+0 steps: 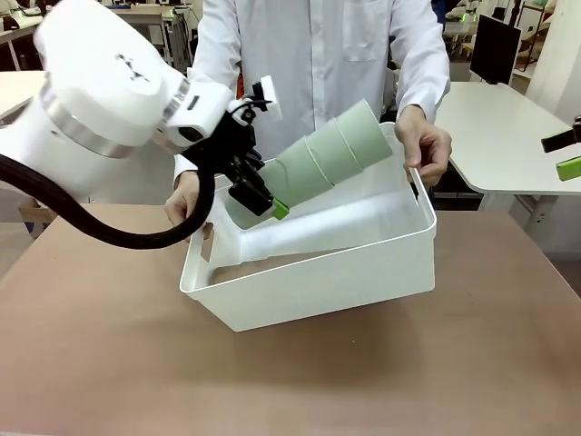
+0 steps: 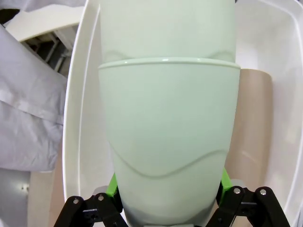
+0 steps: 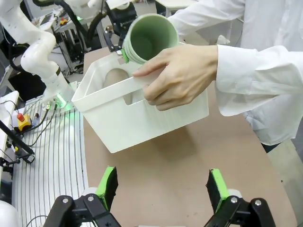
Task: Stack the cups and store them in the basket.
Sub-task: Place the stack of Reusable plastic cups into the Pantry Basket.
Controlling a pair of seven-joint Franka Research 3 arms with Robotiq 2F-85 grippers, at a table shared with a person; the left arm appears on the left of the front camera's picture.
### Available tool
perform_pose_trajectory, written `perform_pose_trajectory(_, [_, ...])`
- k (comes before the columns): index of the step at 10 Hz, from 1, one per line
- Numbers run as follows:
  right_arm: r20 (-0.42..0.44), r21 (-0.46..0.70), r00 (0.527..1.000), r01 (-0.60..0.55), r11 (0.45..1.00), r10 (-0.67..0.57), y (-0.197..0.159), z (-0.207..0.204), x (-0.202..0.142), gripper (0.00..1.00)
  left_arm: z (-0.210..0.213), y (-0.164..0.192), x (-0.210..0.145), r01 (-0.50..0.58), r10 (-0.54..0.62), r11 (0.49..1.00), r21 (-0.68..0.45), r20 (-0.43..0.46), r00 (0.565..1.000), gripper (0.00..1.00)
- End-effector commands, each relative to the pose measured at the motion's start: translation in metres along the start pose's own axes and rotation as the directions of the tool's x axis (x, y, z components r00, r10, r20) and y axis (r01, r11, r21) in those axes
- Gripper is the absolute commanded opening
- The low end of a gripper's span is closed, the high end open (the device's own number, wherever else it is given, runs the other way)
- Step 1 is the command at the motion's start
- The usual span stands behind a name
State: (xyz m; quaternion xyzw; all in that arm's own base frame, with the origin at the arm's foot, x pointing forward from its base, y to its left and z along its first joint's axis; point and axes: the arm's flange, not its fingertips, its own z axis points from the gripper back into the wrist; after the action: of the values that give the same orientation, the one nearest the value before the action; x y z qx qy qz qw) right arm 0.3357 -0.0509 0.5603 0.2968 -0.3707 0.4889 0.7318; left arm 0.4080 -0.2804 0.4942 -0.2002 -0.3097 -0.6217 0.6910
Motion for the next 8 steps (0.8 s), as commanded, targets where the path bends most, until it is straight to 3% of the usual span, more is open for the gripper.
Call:
perform_pose_trajectory(1, [0.017,0.001,1.000,-0.025,1.000,0.024,-0.001,0.000,0.000,1.00,-0.011,0.012,0.012,-0.017,0.018,1.000,0.014,-0.022,1.000,0.85])
perform_pose_trajectory(8, [0.017,0.001,1.000,-0.025,1.000,0.024,-0.001,0.000,0.000,1.00,-0.058,0.018,-0.013,-0.036,0.040,0.998,0.045,-0.076,0.996,0.85])
